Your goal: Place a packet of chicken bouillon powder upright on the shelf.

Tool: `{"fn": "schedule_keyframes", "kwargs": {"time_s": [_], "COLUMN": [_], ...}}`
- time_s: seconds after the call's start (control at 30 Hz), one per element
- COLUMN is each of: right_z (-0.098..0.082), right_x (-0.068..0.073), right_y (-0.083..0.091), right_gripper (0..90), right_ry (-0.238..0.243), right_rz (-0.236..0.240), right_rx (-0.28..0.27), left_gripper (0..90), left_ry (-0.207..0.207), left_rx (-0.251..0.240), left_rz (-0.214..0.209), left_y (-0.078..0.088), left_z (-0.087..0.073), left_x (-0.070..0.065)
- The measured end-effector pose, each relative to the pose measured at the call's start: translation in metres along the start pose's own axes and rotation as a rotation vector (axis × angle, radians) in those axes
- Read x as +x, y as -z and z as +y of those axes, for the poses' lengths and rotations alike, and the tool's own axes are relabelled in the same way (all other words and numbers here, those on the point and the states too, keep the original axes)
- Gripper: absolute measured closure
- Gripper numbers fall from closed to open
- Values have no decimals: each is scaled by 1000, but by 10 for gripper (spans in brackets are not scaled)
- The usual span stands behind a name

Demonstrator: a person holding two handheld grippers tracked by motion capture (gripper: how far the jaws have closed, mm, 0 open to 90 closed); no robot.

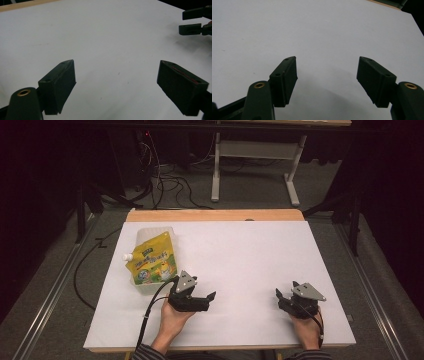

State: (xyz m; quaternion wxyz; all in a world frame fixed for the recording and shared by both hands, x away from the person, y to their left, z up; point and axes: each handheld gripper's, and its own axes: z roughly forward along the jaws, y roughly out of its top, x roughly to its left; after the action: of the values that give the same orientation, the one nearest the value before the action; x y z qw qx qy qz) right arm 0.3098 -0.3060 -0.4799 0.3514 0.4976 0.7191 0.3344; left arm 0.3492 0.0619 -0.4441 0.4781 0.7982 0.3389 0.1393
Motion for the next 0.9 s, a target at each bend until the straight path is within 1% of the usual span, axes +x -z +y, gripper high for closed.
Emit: {"fn": "schedule_keyframes", "kwargs": {"time_s": [0.13,0.17,0.27,0.4,0.5,0.6,0.73,0.9], "right_z": [0,0,0,0,0,0,0,0], "right_x": [0,0,0,0,0,0,0,0], "right_y": [0,0,0,0,0,0,0,0], "right_gripper": [332,332,332,332,332,332,332,332], "right_ry": [-5,-4,-3,-2,-4,-1,-3,-2], "right_rz": [1,-1,1,0,-2,0,-1,-1], "right_rx": [-4,-3,1,0,0,1,1,0], "left_gripper": [157,157,156,156,156,156,156,156], "left_ry": [-1,-4,-3,0,-8,-6,-7,-2], "left_rx": [9,9,6,3,6,5,11,1], "left_rz": [-1,5,14,16,15,22,28,41], "left_y": [-5,-8,-11,-15,-18,-22,-26,-28], "left_z": [-1,-1,-2,-2,-3,-4,-5,-7], "left_x": [0,0,0,-1,-1,-1,0,1]}}
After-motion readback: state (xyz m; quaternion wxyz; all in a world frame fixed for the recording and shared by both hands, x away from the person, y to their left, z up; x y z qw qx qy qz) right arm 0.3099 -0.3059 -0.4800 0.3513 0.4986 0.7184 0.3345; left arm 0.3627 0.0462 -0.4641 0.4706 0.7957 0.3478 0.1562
